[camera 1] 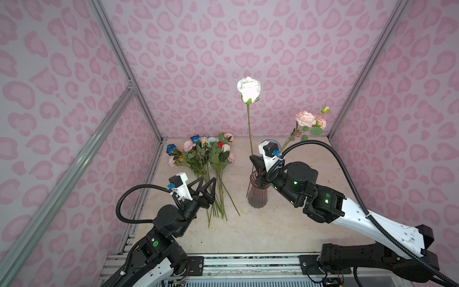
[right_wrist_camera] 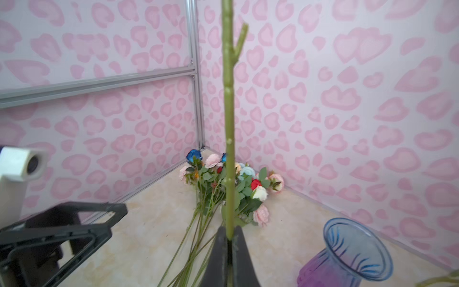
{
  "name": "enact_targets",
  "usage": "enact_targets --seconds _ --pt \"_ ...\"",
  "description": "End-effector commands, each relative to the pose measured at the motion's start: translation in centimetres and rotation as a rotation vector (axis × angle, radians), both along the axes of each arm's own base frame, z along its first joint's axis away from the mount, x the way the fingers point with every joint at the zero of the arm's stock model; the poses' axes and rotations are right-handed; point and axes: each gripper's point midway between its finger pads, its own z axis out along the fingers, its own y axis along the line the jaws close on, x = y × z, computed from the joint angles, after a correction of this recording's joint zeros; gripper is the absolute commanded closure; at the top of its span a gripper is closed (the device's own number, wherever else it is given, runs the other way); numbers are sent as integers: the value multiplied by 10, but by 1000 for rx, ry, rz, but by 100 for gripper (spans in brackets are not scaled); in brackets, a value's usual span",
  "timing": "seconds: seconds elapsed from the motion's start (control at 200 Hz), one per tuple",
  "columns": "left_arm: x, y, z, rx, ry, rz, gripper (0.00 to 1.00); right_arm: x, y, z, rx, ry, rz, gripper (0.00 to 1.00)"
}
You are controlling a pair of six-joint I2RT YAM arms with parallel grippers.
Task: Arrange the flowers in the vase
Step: 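Carry the white rose with right gripper toward blue-purple vase while left gripper opens and lowers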
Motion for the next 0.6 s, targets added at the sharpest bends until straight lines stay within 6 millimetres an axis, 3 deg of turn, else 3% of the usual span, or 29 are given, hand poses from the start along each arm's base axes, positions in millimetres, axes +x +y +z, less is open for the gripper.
enact_targets --seconds 0.0,0.21,0.405,0.6 --pt "3 21 -15 -50 48 101 25 19 -28 28 -12 -110 -167 100" --pt "3 20 -28 -43 92 102 25 45 -52 34 14 -114 -237 100" --pt "7 14 -39 -31 129 93 25 57 -49 -4 -40 -46 -237 100" --pt "11 10 -44 -23 146 91 25 59 -48 -57 -86 48 -240 100"
